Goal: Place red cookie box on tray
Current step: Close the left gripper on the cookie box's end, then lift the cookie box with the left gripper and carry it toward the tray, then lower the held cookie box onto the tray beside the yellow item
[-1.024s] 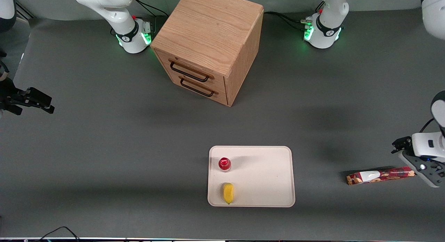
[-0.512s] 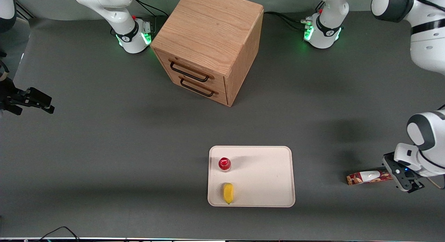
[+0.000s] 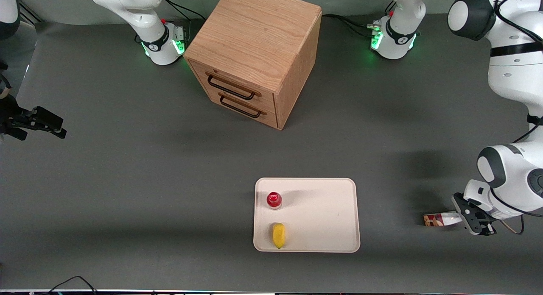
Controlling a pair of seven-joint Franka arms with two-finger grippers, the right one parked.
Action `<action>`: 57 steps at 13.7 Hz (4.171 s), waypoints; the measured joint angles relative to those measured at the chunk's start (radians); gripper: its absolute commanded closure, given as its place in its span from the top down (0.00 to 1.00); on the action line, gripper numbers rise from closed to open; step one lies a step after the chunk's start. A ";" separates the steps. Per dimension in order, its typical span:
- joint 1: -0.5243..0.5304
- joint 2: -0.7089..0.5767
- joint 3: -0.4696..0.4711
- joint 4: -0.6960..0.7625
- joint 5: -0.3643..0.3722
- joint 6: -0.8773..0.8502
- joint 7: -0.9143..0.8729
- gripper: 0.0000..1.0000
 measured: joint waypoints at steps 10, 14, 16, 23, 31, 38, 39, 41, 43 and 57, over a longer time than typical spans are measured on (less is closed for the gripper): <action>0.006 -0.062 0.002 0.033 0.006 -0.058 -0.108 0.00; -0.034 -0.217 -0.010 0.041 0.007 -0.252 -0.461 0.00; -0.095 -0.273 -0.017 0.043 0.011 -0.352 -0.686 0.00; -0.407 -0.258 -0.021 0.112 0.057 -0.557 -1.503 0.00; -0.501 0.021 -0.071 0.263 0.055 -0.381 -1.947 0.00; -0.508 0.134 -0.069 0.301 0.058 -0.272 -1.969 0.59; -0.508 0.138 -0.068 0.301 0.060 -0.272 -1.969 1.00; -0.508 0.140 -0.068 0.300 0.100 -0.272 -1.969 1.00; -0.508 0.139 -0.068 0.302 0.129 -0.272 -1.969 1.00; -0.338 -0.242 -0.016 0.343 -0.002 -0.762 -1.619 1.00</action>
